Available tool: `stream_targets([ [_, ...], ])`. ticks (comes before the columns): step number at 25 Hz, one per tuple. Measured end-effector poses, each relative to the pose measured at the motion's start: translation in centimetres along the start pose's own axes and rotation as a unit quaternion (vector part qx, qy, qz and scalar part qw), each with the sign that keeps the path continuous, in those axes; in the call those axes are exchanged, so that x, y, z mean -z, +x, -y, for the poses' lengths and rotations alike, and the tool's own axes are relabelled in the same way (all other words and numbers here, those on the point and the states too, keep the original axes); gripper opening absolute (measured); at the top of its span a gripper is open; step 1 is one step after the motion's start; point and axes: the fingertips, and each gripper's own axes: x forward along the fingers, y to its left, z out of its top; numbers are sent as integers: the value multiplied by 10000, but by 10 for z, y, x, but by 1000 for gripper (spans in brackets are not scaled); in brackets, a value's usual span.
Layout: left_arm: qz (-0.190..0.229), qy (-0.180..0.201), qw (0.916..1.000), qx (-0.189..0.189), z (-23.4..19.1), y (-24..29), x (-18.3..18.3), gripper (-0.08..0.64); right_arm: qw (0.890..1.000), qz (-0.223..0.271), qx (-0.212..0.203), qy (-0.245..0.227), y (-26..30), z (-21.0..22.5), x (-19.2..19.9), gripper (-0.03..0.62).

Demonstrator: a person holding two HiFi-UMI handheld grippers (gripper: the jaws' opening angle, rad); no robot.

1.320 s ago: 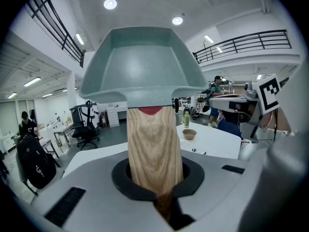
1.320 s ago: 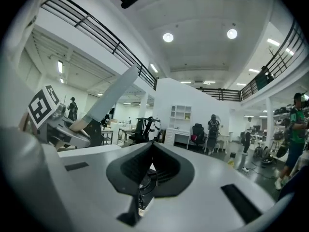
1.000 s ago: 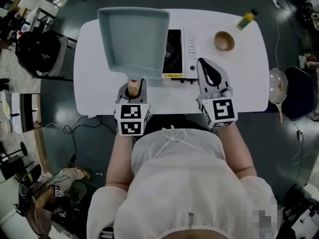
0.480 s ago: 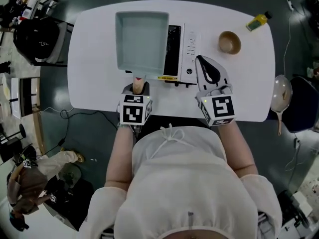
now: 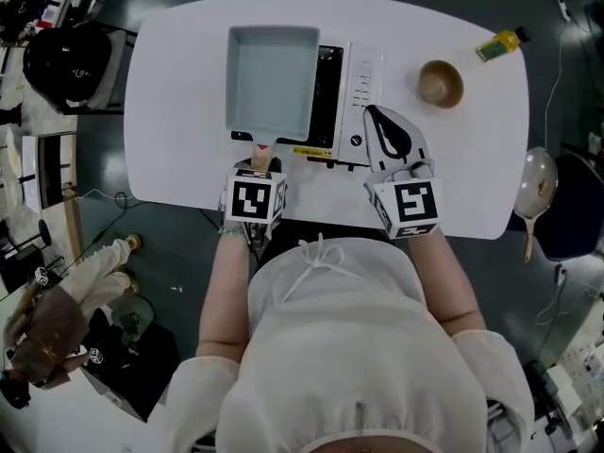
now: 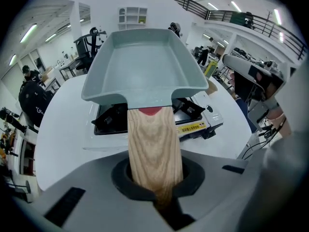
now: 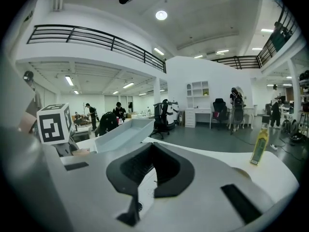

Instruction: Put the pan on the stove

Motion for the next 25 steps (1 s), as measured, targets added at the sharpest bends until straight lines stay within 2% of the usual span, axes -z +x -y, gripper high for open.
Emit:
stream_targets([
  [5, -404, 154, 9990, -60, -1, 11, 1, 41, 9999, 4, -49, 95, 6, 2, 2, 8],
  [11, -375, 534, 9976, -212, -6, 13, -14, 41, 9996, -42, -69, 268, 13, 4, 9, 8],
  [15, -838, 391, 9956, 166, 2, 14, 0, 41, 9995, -61, -128, 274, 14, 0, 11, 8],
  [19, -1022, 362, 9938, 252, 2, 11, -2, 41, 9995, -50, -151, 283, 15, -4, 10, 8],
  [25, -1250, -78, 9912, 424, 9, 8, -5, 47, 9995, -125, -177, 247, 10, -11, 13, 8],
])
